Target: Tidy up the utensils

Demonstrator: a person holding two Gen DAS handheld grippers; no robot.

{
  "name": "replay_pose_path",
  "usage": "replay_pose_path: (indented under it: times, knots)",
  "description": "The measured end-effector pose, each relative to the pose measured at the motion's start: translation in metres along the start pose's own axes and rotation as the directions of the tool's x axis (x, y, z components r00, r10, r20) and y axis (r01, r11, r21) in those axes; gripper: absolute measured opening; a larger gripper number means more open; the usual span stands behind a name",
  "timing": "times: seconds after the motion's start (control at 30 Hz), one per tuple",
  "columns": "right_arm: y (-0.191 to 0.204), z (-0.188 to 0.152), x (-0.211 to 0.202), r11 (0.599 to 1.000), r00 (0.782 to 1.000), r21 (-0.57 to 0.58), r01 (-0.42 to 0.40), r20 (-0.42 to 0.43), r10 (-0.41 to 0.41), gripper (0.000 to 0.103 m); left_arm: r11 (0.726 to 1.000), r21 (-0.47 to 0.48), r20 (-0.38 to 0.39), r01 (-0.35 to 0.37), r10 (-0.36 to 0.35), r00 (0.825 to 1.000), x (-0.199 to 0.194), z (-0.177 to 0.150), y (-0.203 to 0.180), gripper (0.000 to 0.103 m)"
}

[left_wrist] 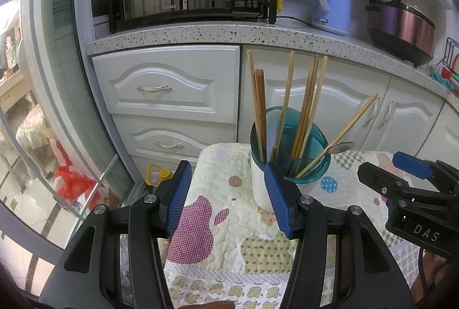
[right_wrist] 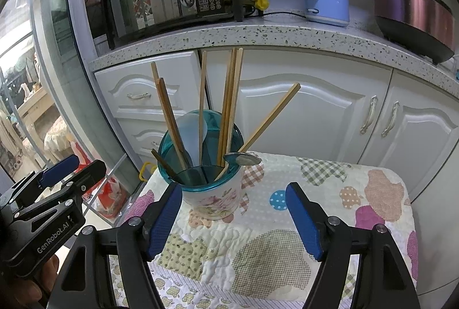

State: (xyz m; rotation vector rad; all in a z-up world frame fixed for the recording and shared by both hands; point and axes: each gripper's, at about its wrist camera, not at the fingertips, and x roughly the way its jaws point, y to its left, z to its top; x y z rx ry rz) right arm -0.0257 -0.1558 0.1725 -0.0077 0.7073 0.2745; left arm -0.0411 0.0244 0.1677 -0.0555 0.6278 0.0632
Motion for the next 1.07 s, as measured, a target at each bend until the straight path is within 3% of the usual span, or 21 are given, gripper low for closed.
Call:
replay_pose_path:
  times: [1.07]
  knots:
    - [-0.006, -0.004, 0.017, 1.000, 0.999, 0.009, 0.006, -0.042, -0.006, 0.073, 0.999, -0.010, -0.054, 0.032, -0.032, 0.998, 0.022, -0.004, 0.000, 0.056]
